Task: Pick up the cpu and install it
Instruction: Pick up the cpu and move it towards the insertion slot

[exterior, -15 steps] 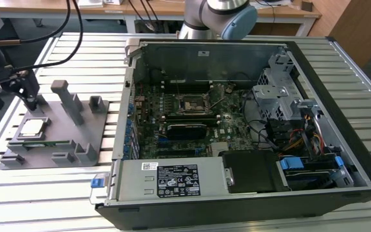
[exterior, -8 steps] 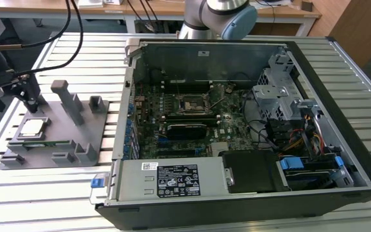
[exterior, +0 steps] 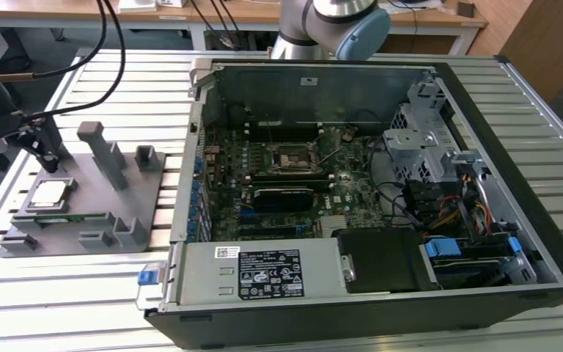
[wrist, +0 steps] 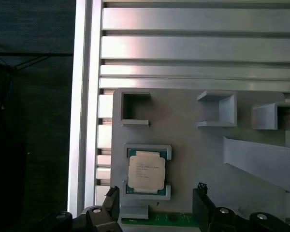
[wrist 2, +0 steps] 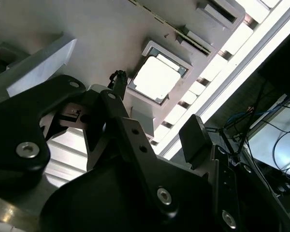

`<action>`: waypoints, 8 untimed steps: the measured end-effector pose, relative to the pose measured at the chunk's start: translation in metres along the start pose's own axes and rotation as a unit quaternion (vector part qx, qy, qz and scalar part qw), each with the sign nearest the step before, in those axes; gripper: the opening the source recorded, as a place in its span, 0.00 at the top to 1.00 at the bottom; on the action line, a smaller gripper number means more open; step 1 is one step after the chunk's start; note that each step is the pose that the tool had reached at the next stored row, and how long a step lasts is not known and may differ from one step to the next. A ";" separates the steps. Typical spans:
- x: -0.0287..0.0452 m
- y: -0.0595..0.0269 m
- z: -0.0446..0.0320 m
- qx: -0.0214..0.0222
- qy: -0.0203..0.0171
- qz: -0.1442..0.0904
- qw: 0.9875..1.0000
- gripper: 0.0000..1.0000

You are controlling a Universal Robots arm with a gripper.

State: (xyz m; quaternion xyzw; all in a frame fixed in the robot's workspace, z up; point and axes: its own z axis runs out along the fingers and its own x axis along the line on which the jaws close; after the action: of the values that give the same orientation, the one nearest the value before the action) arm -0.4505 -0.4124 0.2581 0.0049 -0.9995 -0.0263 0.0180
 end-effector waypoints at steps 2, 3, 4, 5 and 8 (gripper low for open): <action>0.0000 -0.0001 0.0020 0.000 0.000 0.000 1.000 0.30; 0.0000 -0.0002 0.0025 0.000 0.000 0.000 1.000 0.30; 0.0000 -0.0002 0.0028 0.000 0.000 -0.001 1.000 0.30; 0.0000 -0.0002 0.0034 0.000 0.000 -0.001 1.000 0.30; -0.0001 -0.0003 0.0046 0.000 0.000 -0.001 1.000 0.30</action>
State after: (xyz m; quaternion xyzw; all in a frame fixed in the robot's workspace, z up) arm -0.4506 -0.4125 0.2534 0.0055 -0.9995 -0.0267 0.0182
